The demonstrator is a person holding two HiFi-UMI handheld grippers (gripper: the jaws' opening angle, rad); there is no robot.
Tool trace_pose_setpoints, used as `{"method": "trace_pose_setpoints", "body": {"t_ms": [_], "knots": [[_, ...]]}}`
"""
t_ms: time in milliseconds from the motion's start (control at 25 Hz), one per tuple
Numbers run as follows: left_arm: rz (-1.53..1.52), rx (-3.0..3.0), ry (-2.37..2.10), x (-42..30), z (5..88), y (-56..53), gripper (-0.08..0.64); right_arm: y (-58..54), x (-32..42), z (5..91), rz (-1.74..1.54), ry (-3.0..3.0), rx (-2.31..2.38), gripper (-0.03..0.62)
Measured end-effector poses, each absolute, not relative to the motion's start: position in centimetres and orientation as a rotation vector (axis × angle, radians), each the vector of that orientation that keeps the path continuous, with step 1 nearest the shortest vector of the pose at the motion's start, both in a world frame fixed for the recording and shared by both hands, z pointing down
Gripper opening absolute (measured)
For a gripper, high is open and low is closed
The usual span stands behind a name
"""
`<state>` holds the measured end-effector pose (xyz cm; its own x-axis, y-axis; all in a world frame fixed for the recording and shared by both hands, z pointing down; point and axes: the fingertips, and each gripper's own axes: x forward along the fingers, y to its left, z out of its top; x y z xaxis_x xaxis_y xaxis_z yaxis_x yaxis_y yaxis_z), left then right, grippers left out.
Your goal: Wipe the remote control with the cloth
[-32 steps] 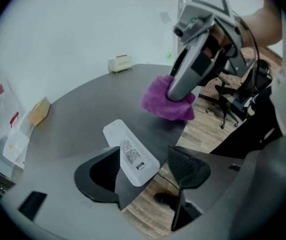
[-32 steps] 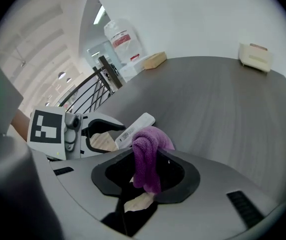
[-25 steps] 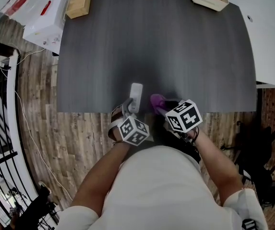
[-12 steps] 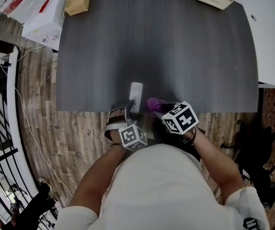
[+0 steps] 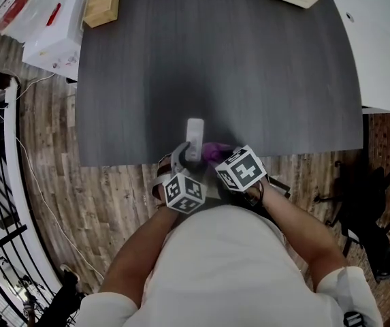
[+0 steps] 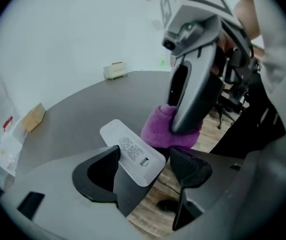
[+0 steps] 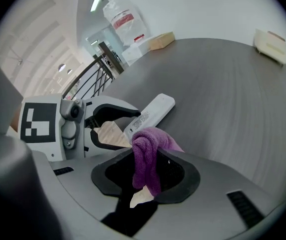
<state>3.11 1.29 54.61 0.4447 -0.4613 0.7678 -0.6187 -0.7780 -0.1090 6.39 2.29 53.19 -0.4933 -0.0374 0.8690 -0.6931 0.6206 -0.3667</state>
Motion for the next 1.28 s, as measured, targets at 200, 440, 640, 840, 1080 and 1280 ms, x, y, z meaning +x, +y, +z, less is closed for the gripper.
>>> {"method": "trace_pose_setpoints", "body": {"t_ms": [200,440,640,840,1080,1280], "knots": [[1.076,2.537,-0.841,2.4,54.6,0.7,0.307,1.8,5.3,52.8,0.95,-1.949,0.637,0.123],[0.893,2.593,-0.666,2.4,53.9,1.1,0.308,1.6,4.6,51.1,0.951,-1.993,0.713,0.123],[0.938,2.7,-0.405,2.0,53.6,2.5,0.31,1.0,1.7,49.2,1.062,-2.125,0.715,0.123],[1.136,2.736,-0.329,1.1,54.8,2.6,0.31,-0.4,4.4,49.6,1.003,-1.998,0.934,0.123],[1.272,2.789,-0.294,0.8,55.9,2.9,0.31,0.4,9.0,52.3,0.877,-1.788,1.004,0.123],[1.224,2.75,-0.264,1.2,55.5,2.8,0.31,-0.6,4.8,52.3,0.785,-1.879,0.946,0.123]]}}
